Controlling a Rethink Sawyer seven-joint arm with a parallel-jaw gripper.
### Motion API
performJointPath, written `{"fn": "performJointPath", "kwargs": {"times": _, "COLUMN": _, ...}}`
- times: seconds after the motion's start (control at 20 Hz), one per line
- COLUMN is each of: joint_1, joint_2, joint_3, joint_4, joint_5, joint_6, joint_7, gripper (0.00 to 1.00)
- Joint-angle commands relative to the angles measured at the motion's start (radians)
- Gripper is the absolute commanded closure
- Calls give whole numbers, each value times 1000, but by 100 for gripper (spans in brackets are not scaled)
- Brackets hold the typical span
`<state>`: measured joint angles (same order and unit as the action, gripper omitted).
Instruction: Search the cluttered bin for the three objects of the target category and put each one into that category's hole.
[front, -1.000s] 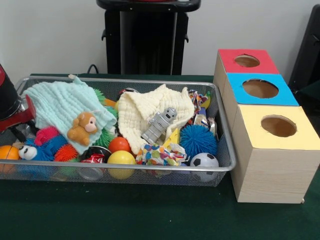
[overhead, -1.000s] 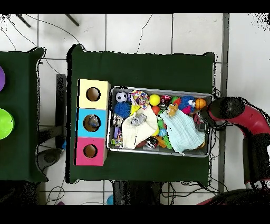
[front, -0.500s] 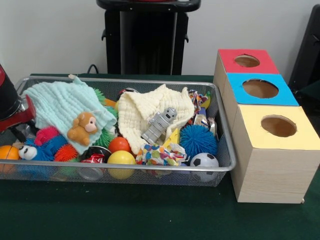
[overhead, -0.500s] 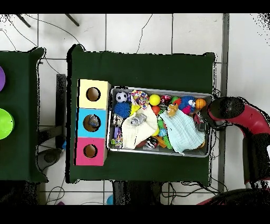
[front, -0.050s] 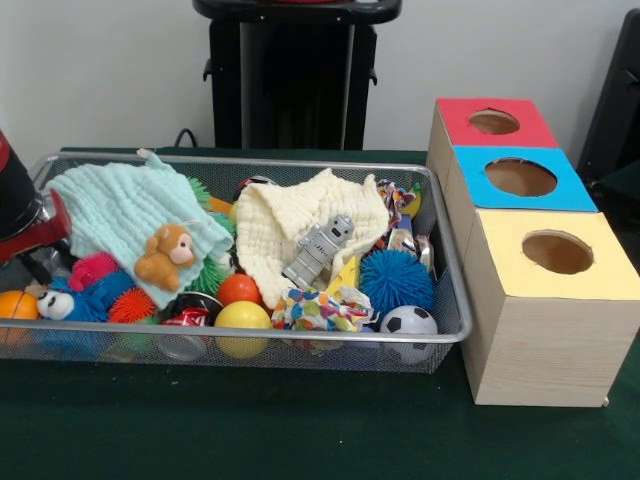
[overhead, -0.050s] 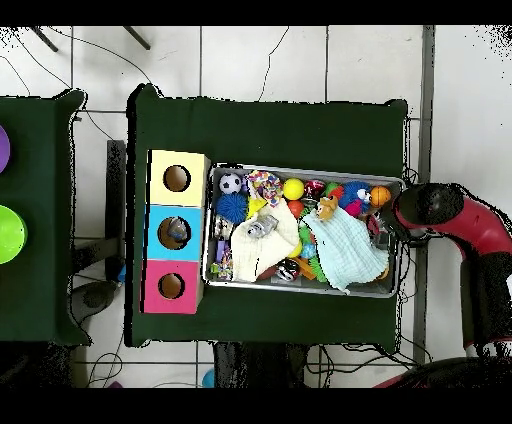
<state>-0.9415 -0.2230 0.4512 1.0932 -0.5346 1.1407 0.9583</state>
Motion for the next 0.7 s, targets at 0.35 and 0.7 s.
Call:
{"fn": "performJointPath", "kwargs": {"times": 0.35, "joint_1": 76, "joint_2": -8, "joint_3": 33, "joint_4": 21, "joint_5": -30, "joint_6": 55, "joint_7": -163, "gripper": 100}}
{"fn": "performJointPath", "kwargs": {"times": 0.7, "joint_1": 125, "joint_2": -75, "joint_3": 18, "joint_4": 73, "joint_5": -9, "joint_6": 14, "joint_7": -45, "gripper": 100}}
